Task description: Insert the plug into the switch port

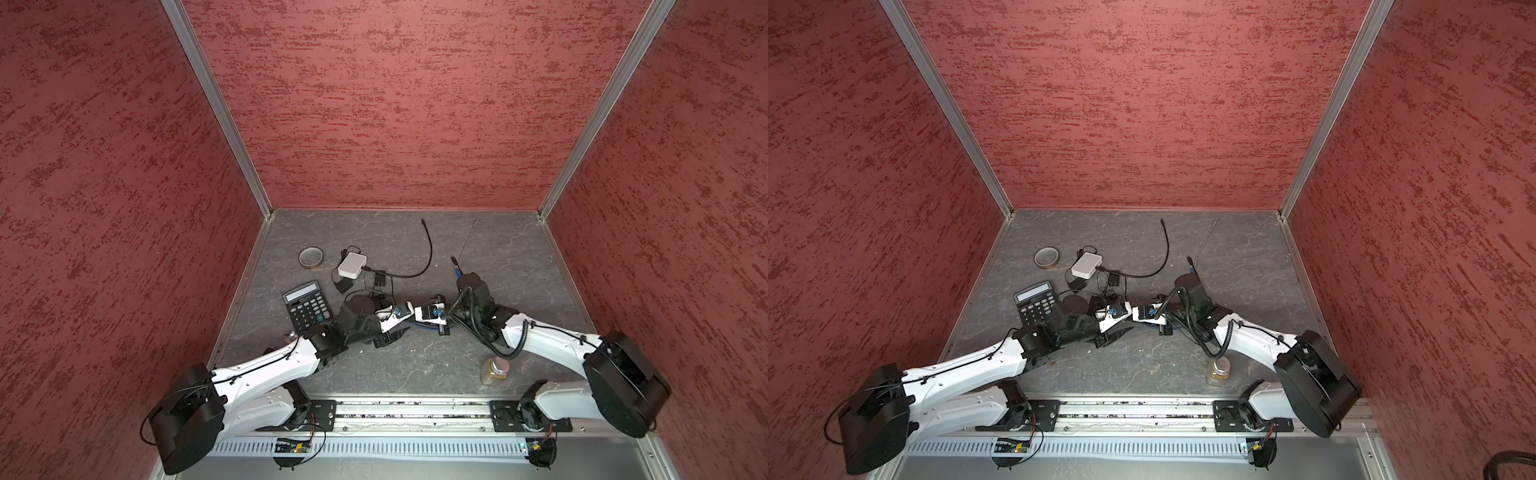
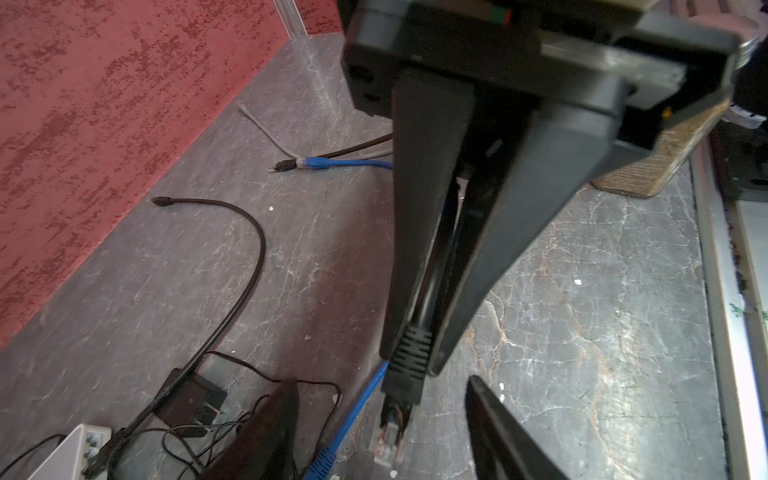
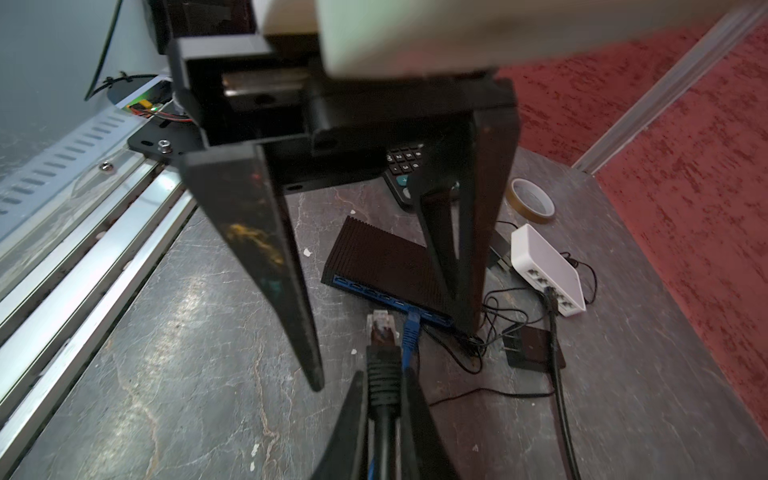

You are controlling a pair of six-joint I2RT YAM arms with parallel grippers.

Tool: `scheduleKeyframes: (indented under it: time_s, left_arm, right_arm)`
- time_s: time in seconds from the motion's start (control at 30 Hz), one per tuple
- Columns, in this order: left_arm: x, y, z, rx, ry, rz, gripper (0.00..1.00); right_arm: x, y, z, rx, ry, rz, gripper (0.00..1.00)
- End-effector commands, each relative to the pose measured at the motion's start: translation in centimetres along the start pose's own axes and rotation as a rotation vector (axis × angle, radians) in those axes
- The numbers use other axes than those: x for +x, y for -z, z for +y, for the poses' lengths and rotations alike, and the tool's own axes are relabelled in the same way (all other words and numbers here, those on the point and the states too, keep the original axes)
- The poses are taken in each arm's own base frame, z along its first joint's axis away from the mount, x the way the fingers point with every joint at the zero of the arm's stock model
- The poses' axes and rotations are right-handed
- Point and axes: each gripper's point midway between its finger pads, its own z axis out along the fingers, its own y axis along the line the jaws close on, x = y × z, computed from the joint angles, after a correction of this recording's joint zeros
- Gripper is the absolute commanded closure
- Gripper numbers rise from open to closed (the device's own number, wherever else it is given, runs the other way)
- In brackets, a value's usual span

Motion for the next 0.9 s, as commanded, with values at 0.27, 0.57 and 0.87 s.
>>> scheduleKeyframes:
  time_s: [0.27,0.57,0.87]
  left_arm:
    - [2.1,1.8,2.9,-0.115,0.436,0.028,0.15]
    - [7.4,3.1,4.1,-0.277,0.792,0.245,0.00]
    - [12.2,5.0,3.2,-0.415,0.974,0.426,0.00]
  right_arm:
    - [2.2,-0.5,-1.3,0.140,-0.205,-0.013,0.99]
    - [4.1,-0.7,-0.5,0.165,-0.273,-0.004,0.98]
    - [5.1,-0.8,0.3,0.158,-0.292,0.002,0.98]
